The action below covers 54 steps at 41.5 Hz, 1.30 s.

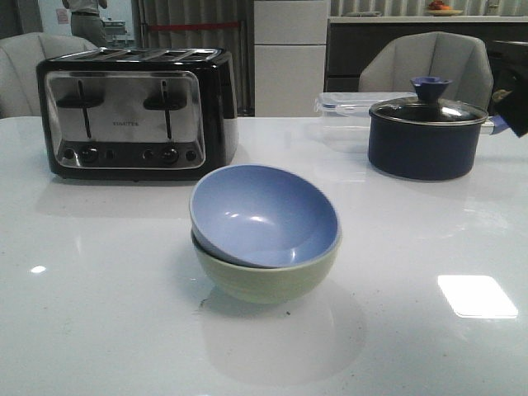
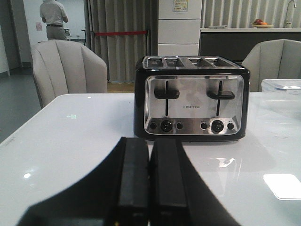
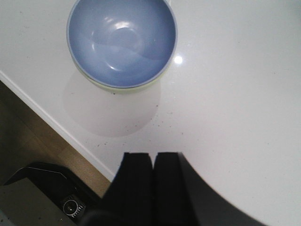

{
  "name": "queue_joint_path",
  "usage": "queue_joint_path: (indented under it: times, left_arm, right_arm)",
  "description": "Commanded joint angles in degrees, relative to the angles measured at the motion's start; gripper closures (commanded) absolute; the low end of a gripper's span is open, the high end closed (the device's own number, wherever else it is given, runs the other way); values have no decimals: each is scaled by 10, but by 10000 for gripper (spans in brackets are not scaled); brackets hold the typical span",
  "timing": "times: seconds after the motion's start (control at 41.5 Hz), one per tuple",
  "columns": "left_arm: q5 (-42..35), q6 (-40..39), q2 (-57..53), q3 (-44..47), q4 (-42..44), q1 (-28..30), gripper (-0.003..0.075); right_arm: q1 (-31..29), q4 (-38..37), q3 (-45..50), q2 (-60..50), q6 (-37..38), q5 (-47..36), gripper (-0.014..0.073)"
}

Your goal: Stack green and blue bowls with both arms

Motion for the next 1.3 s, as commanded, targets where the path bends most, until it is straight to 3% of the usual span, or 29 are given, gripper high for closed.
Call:
queue_joint_path:
  times: [0.0, 0.314, 0.603, 0.796, 1.013, 1.278]
  left_arm:
    - [-55, 1, -11, 2, -6, 1, 621]
    - [-55, 1, -11, 2, -6, 1, 621]
    - [-55, 1, -11, 2, -6, 1, 621]
    - [-55, 1, -11, 2, -6, 1, 621]
    - [-55, 1, -11, 2, -6, 1, 621]
    - [-55, 1, -11, 2, -6, 1, 621]
  right_arm:
    - [-2, -6, -16, -8, -7, -33, 537]
    - [-14, -12, 4, -35, -7, -53, 537]
    - [-195, -12, 221, -278, -7, -273, 537]
    - [-285, -12, 346, -445, -7, -347, 537]
    - [-303, -12, 411, -535, -7, -355, 537]
    - [-303, -12, 433, -538, -7, -391, 537]
